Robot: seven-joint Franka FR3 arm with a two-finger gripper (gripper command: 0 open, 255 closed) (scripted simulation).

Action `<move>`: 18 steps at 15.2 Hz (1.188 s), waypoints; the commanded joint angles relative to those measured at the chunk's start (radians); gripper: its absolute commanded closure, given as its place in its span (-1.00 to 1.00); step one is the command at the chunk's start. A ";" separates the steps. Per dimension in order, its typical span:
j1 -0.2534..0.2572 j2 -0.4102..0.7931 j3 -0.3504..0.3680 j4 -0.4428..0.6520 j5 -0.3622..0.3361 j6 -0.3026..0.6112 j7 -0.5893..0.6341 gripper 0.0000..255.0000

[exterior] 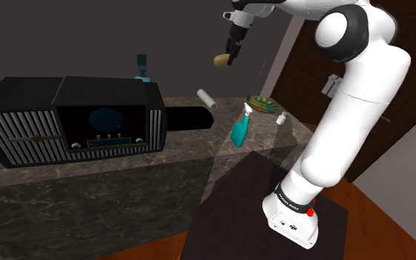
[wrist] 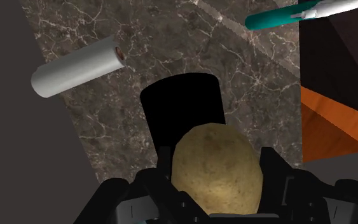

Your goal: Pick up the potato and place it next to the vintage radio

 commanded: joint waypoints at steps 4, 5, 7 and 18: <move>0.077 -0.068 0.055 -0.082 -0.038 0.032 0.135 1.00; 0.090 -0.076 0.067 -0.092 -0.043 0.036 0.160 1.00; 0.116 -0.089 0.089 -0.108 -0.051 0.043 0.210 1.00; 0.247 -0.087 0.213 -0.107 -0.070 0.061 0.468 1.00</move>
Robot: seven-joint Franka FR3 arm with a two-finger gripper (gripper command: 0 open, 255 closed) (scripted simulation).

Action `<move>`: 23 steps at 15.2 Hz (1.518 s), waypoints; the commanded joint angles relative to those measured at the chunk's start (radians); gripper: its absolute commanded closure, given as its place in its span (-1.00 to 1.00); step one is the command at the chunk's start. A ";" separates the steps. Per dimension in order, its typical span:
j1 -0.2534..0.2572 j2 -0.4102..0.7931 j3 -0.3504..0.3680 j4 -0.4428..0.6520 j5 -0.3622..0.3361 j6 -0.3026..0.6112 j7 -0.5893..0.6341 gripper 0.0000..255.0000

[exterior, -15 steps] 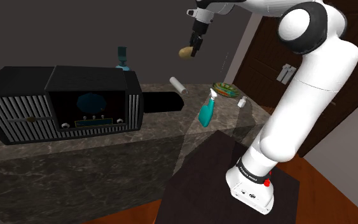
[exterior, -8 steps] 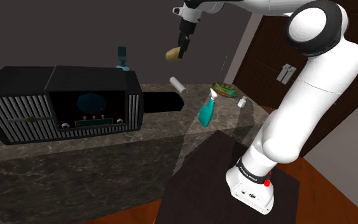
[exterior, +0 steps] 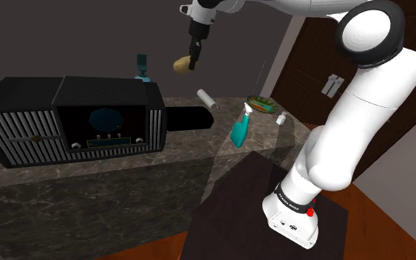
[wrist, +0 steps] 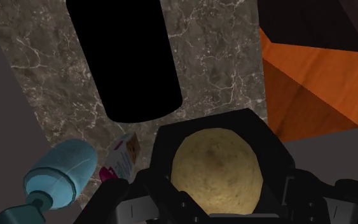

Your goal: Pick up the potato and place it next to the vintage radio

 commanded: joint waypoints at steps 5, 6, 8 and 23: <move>0.037 0.018 0.034 -0.016 -0.002 0.037 0.070 1.00; 0.037 0.018 0.034 -0.029 -0.001 0.050 0.069 1.00; 0.037 0.020 0.034 -0.054 0.000 0.077 0.068 1.00; 0.036 0.058 0.035 -0.210 0.014 0.270 0.052 1.00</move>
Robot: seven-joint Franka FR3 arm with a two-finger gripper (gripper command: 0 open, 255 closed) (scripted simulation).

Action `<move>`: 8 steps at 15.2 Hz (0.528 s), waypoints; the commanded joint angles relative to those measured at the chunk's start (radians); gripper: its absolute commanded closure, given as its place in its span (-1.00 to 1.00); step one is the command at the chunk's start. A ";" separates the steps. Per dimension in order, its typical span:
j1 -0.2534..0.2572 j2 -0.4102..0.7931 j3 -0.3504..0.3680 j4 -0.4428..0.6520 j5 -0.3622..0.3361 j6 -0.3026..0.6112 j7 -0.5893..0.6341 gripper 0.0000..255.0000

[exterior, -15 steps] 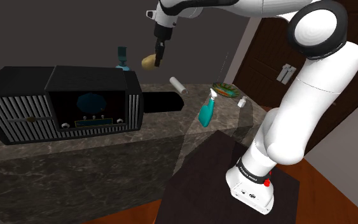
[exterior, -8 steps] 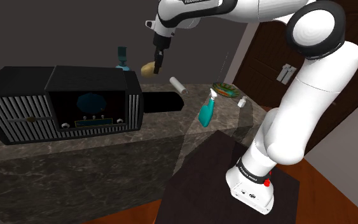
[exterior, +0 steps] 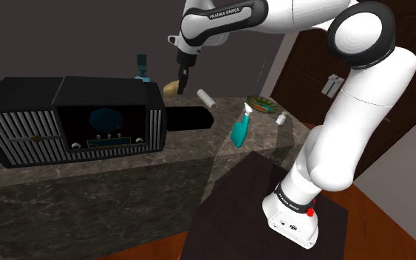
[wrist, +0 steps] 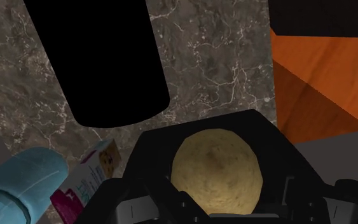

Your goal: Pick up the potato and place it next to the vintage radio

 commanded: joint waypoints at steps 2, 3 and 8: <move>-0.001 0.013 0.000 -0.029 0.005 0.042 -0.006 1.00; -0.001 0.018 0.000 -0.037 0.007 0.055 -0.007 1.00; -0.002 0.044 0.002 -0.074 0.016 0.117 -0.016 1.00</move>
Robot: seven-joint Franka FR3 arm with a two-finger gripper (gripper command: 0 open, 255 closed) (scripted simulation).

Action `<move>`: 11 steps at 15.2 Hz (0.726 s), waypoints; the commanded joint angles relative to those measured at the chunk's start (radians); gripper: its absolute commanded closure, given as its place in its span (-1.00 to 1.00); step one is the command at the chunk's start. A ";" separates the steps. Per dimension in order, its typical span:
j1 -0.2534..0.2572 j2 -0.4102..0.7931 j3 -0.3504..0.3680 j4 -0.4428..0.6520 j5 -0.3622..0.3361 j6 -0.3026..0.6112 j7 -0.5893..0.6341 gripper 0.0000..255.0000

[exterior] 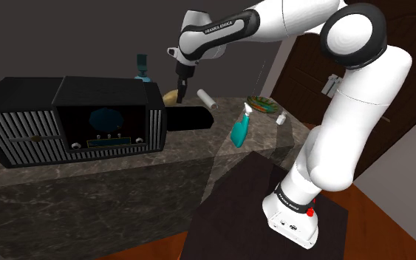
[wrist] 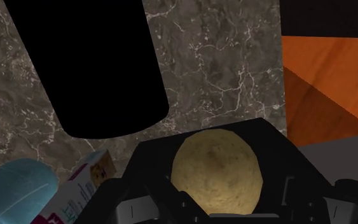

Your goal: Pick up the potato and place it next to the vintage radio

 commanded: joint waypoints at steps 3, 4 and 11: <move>0.000 0.023 0.002 -0.026 0.009 0.049 -0.007 1.00; -0.001 0.029 0.002 -0.032 0.011 0.061 -0.009 1.00; -0.003 0.079 0.006 -0.069 0.031 0.145 -0.025 1.00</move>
